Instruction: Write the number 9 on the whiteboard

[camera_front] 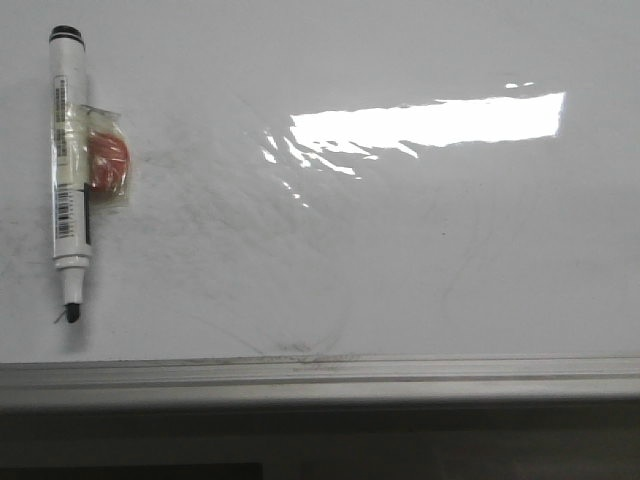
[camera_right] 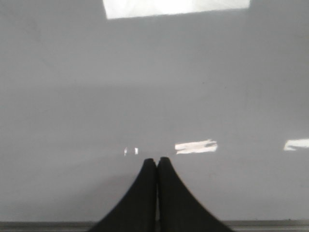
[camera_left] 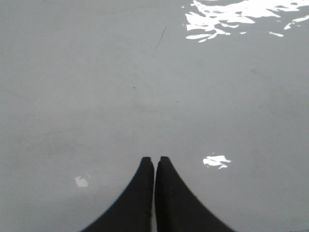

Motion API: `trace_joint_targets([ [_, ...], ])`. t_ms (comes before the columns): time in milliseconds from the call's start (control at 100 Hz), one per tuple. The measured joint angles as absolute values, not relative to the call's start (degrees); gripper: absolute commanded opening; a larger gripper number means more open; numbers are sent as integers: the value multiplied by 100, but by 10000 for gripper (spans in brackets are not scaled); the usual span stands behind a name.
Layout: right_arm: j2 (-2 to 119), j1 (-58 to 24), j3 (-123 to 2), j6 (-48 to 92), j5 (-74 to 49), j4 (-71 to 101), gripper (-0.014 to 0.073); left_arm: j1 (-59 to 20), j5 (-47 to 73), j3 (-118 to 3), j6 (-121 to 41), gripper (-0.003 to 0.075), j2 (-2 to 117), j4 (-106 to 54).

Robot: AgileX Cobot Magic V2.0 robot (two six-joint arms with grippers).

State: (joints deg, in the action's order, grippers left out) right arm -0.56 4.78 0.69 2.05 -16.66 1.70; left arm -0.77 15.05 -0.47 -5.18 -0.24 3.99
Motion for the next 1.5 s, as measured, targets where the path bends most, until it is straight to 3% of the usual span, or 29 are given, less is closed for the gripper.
trace_joint_targets([
  [710,-56,478,69,205,-937,196,-63,-77,1037,-47,-530,-20,-24,68],
  [940,-11,478,-200,205,-1282,716,-63,-77,1007,-58,-530,-21,-24,-574],
  [1280,1036,396,-1103,205,-1944,993,-63,-77,1089,-499,-530,-18,364,-1065],
  [1370,1045,337,-1114,205,-1944,998,-63,-77,1060,-551,-530,49,492,-1085],
  [1500,1051,337,-1114,205,-1944,1007,-63,-77,973,-563,-530,295,649,-1085],
])
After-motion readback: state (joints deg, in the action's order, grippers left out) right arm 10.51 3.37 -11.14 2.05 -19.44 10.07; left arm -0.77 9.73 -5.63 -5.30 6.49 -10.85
